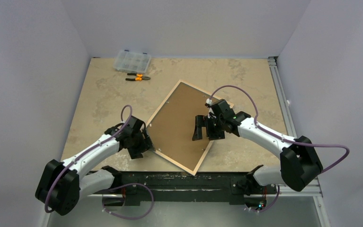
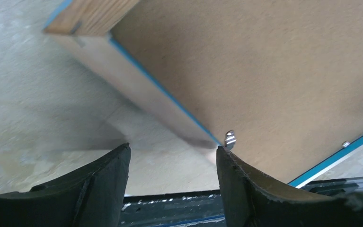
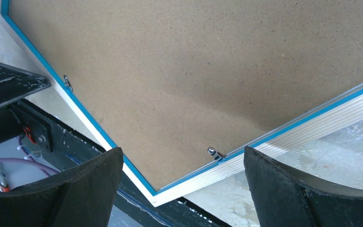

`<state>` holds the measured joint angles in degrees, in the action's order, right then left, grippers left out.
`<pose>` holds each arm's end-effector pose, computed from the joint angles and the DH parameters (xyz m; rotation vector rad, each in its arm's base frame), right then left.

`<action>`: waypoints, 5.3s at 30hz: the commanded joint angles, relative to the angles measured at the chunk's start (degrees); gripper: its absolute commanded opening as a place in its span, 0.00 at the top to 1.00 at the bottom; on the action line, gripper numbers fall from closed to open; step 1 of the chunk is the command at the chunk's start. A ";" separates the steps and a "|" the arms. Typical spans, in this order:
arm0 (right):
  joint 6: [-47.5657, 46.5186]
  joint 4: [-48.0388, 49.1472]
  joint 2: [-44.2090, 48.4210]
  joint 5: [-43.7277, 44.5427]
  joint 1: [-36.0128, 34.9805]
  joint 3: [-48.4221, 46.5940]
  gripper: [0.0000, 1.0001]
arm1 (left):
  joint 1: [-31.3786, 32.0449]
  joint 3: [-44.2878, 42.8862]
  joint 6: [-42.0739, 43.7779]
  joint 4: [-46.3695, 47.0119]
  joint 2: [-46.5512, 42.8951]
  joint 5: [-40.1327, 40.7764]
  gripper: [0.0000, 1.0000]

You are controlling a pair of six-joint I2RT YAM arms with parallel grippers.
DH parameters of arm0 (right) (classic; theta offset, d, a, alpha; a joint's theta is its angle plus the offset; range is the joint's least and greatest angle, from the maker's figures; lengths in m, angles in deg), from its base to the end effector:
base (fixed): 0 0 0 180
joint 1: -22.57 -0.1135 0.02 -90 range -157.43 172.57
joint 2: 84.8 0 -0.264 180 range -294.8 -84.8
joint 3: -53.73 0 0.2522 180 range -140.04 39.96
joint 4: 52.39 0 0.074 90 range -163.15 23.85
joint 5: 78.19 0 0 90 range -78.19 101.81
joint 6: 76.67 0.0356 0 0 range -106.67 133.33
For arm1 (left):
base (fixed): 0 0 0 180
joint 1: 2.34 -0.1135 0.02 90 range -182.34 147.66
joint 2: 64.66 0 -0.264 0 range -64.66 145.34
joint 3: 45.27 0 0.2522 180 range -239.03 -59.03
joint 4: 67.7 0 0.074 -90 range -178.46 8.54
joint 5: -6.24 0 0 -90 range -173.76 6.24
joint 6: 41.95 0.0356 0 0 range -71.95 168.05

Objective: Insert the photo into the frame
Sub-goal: Adjust the photo frame at the center of the board, then install the photo frame at the center of the board.

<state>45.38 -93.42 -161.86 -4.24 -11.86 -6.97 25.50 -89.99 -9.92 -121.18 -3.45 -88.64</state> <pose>0.2099 0.1558 0.2086 -0.1684 2.7137 0.7559 0.1508 -0.0831 0.1704 -0.7353 2.8162 -0.4408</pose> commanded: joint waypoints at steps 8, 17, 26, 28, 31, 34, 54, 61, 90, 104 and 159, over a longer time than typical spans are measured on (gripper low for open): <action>-0.11 0.77 1.31 -0.57 1.81 -4.50 0.04 | -0.34 -5.97 4.36 7.66 10.36 1.95 0.62; -5.08 -1.75 0.83 -5.29 17.05 -7.13 0.04 | -2.17 -20.33 18.12 5.95 26.19 2.62 0.96; -6.22 -5.43 -1.99 7.58 28.47 -10.11 0.02 | -5.27 -42.07 27.93 -2.42 42.40 3.79 0.81; -6.05 -5.58 -2.46 10.85 29.44 -9.49 0.02 | -6.17 -44.60 28.26 -3.39 43.49 1.90 0.63; -5.72 -5.68 -2.83 14.77 30.34 -7.58 0.02 | -6.92 -43.67 28.01 -2.48 40.45 -0.81 0.44; -4.98 -5.36 -2.61 17.42 30.76 -5.12 0.01 | -7.41 -38.57 26.52 0.38 35.31 -4.37 0.33; -8.20 0.06 -13.99 3.85 33.39 -0.73 0.02 | -2.77 -25.88 21.89 7.78 34.52 0.45 0.32; -6.25 2.03 -13.94 -1.10 30.49 0.49 0.04 | -2.18 -27.51 23.09 6.08 36.66 4.83 0.41; -6.09 0.71 -13.98 -0.96 23.55 -0.59 0.05 | -7.06 -30.75 23.69 7.62 38.21 -4.39 0.46; 0.10 2.38 -17.37 4.25 10.21 -5.52 0.06 | -12.01 -36.91 26.07 -4.75 34.34 4.47 0.35; -5.40 0.28 -9.82 7.31 15.54 1.16 0.32 | -13.07 -20.84 22.92 -3.56 25.50 5.15 0.28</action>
<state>39.94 -91.32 -172.39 5.72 3.15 -8.31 12.67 -112.26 14.17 -123.11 24.96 -82.76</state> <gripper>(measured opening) 0.687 0.720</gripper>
